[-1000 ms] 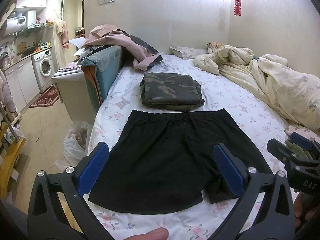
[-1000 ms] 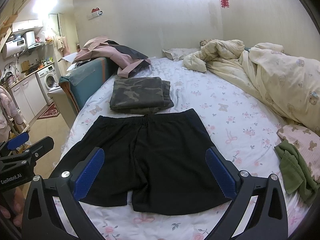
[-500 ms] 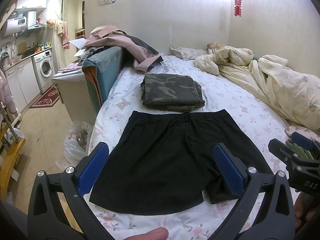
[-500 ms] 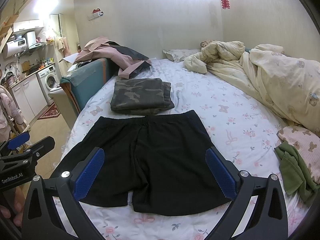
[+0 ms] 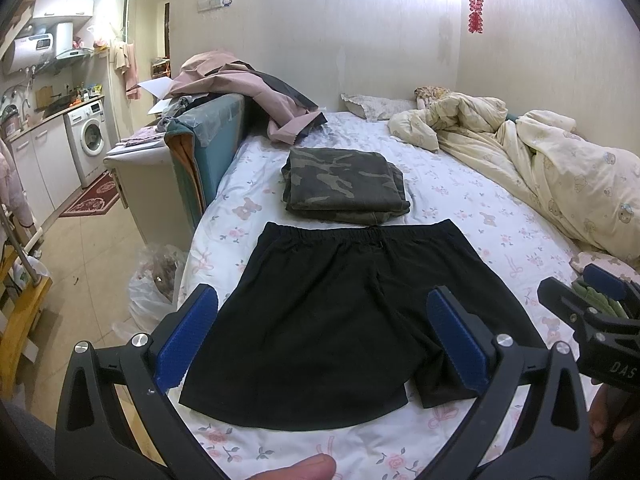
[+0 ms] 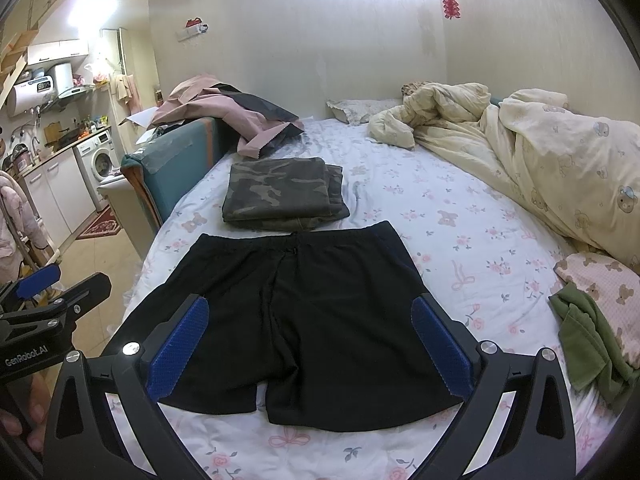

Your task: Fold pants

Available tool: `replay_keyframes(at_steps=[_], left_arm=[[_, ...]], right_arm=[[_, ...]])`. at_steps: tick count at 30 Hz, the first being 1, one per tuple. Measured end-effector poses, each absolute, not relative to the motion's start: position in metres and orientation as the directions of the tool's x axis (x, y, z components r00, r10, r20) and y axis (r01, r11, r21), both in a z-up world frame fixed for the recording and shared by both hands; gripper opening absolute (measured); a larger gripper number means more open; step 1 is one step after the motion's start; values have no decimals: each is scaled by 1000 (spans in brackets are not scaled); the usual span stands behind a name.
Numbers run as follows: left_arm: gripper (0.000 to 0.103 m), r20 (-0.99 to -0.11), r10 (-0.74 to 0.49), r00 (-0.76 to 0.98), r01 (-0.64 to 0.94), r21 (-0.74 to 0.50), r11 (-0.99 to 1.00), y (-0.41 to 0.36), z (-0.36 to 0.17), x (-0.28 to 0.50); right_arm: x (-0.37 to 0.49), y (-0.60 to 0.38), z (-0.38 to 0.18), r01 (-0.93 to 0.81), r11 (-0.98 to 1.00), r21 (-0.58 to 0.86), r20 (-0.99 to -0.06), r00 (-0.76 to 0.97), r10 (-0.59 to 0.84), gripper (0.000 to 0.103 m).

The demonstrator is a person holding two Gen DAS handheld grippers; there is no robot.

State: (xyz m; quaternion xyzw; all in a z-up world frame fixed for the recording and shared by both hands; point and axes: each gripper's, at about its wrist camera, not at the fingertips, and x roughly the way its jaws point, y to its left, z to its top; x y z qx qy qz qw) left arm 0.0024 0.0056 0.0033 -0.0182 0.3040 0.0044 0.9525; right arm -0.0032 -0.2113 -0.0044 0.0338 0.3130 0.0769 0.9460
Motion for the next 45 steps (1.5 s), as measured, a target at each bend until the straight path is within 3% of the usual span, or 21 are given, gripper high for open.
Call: replay_keyframes(at_steps=[27,31,37,41,43,45], left_arm=[[103,-580,0,814,-22,-32,999,7,3,2],[103,-588,0,809,-27,-36,999,9,3,2],[103,-617,33,786,-62,-25,998,20,-2,8],[103,-654,57,754,-85,-12,996,25,-9,12],[103,-676,51,735,-86,-19,996,26,-13,16],[103,-690,47,722,-91,-27,995,27,-14,19]], right_arm=[[-5,-202,-1,-123,985,119,-593,787,170,103],[-2,-212,-2,-105,980,171,-604,774,189,103],[22,-286,-26,95,940,328,-684,710,167,103],[43,-354,-71,307,866,394,-787,599,146,102],[50,-380,-99,374,826,422,-825,537,178,90],[52,-396,-124,430,809,401,-858,486,167,87]])
